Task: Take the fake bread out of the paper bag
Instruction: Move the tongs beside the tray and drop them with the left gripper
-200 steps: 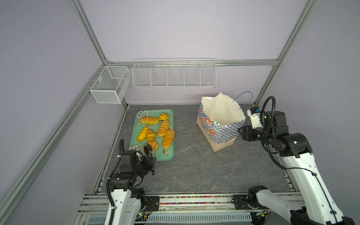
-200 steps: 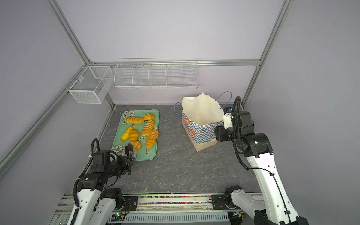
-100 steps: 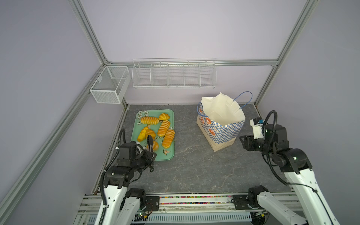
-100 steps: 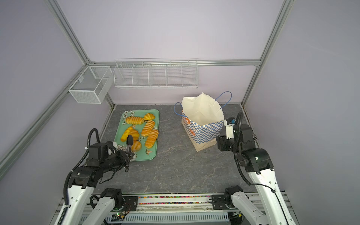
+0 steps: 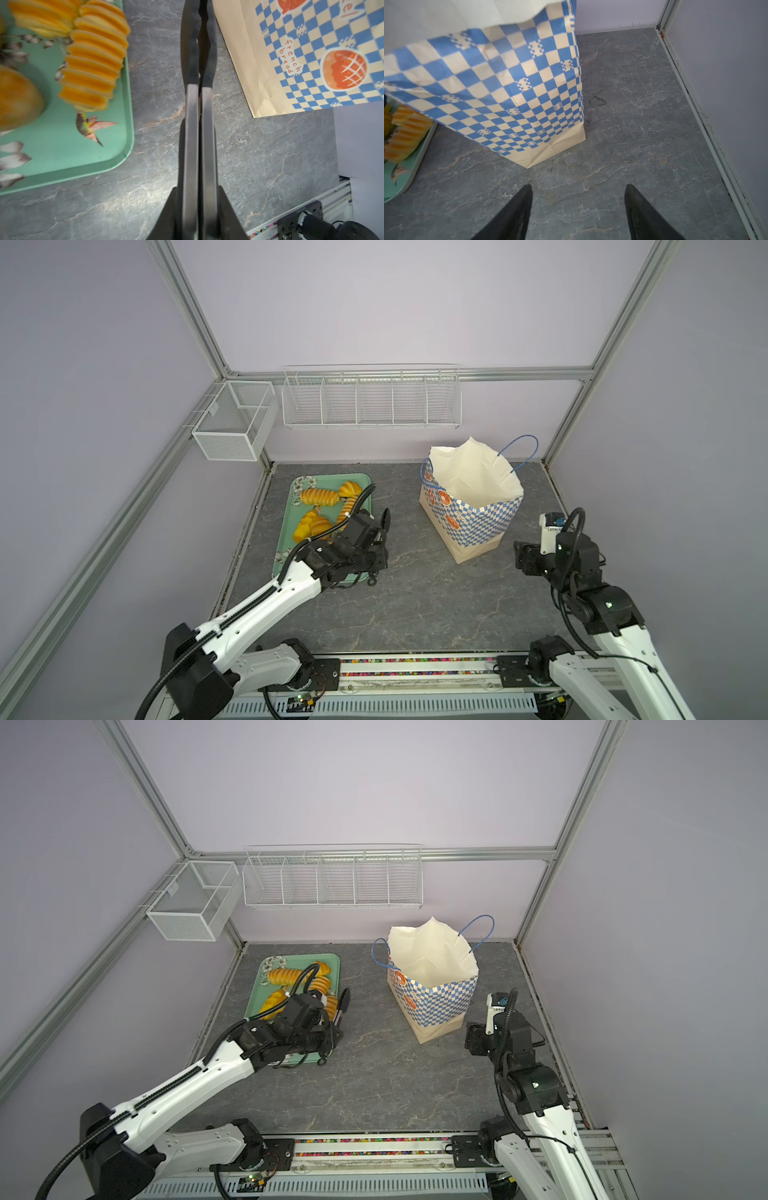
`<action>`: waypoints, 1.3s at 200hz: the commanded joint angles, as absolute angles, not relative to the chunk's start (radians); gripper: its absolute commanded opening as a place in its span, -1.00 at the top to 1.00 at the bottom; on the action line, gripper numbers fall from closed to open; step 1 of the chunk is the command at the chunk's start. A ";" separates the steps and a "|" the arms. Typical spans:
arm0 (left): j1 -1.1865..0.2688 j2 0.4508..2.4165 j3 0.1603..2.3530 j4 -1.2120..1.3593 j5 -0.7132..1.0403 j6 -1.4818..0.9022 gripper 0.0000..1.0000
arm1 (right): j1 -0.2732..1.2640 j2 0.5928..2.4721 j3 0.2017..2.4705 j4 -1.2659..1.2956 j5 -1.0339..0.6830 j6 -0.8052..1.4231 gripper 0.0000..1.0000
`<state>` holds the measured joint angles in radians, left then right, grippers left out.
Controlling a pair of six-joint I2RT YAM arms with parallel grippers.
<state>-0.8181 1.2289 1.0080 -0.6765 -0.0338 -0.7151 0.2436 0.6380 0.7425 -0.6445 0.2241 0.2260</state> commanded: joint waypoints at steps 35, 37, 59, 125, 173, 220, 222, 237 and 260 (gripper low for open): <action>-0.898 1.450 1.046 -0.494 -0.124 -0.676 0.61 | 0.240 0.606 0.582 -0.440 0.424 0.291 -0.78; -0.902 1.455 1.043 -0.487 -0.126 -0.673 0.60 | 0.239 0.604 0.577 -0.435 0.434 0.288 -0.79; -0.911 1.512 1.006 -0.409 -0.131 -0.661 0.52 | 0.241 0.603 0.515 -0.358 0.485 0.247 -0.87; -0.924 1.682 1.052 -0.415 -0.158 -0.628 -0.04 | 0.227 0.698 0.384 -0.087 0.527 0.169 -1.00; -0.925 1.686 1.072 -0.456 -0.186 -0.588 -0.24 | 0.172 0.857 0.376 0.041 0.542 0.171 -0.78; -0.925 1.657 1.097 -0.519 -0.230 -0.553 -0.47 | 0.143 0.982 0.332 0.229 0.526 0.187 -0.77; -0.925 1.657 1.099 -0.522 -0.232 -0.550 -0.47 | 0.142 0.986 0.331 0.236 0.524 0.184 -0.77; -0.925 1.646 1.117 -0.553 -0.250 -0.535 -0.48 | 0.132 1.012 0.318 0.300 0.499 0.157 -0.78; -0.925 1.618 1.149 -0.603 -0.303 -0.512 -0.48 | 0.110 1.041 0.291 0.402 0.464 0.119 -0.77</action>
